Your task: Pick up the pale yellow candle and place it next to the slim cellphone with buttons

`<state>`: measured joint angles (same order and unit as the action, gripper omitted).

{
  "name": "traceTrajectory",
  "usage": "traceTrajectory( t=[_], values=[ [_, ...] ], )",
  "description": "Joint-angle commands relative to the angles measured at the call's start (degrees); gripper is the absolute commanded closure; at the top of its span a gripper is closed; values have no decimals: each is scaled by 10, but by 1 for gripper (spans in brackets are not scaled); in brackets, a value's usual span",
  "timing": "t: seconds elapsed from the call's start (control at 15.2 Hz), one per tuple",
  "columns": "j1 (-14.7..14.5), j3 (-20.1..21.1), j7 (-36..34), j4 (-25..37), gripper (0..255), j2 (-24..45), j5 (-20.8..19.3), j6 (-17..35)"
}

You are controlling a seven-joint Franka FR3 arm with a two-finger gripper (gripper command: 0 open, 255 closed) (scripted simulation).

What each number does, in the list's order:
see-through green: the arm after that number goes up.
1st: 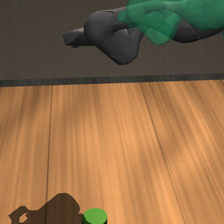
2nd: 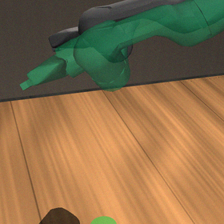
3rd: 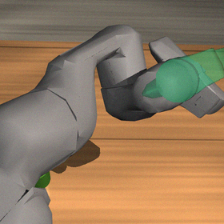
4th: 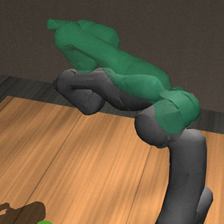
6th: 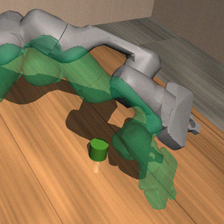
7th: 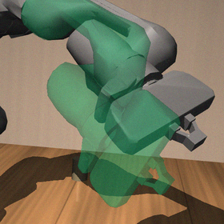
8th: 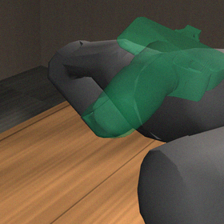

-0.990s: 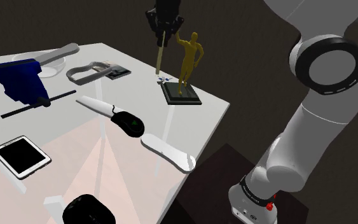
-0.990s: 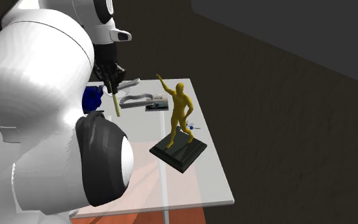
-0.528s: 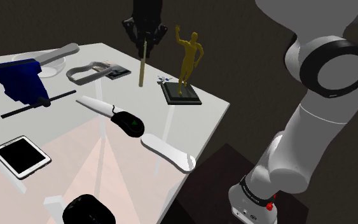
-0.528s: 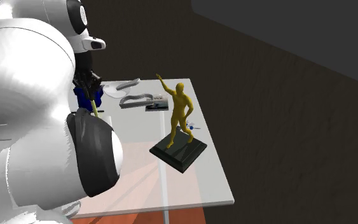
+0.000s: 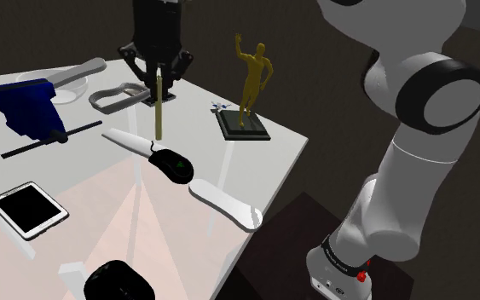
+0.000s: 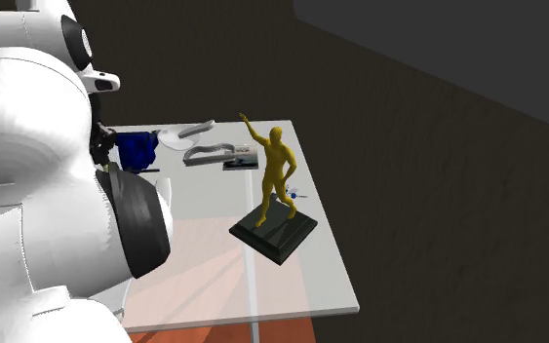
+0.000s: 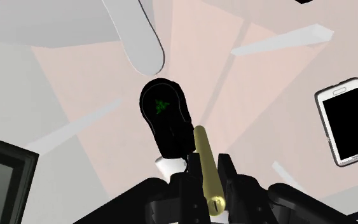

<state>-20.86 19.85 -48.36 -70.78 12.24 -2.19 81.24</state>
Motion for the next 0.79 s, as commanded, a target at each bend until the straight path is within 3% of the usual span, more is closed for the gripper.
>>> traceTrajectory(
  t=[0.0,0.46,0.73],
  values=[
    [-21,10,-29,16,255,21,-9,4],
    [-102,32,-114,111,255,118,-49,2],
    [-171,35,-158,229,255,209,-83,-26]
  ],
)
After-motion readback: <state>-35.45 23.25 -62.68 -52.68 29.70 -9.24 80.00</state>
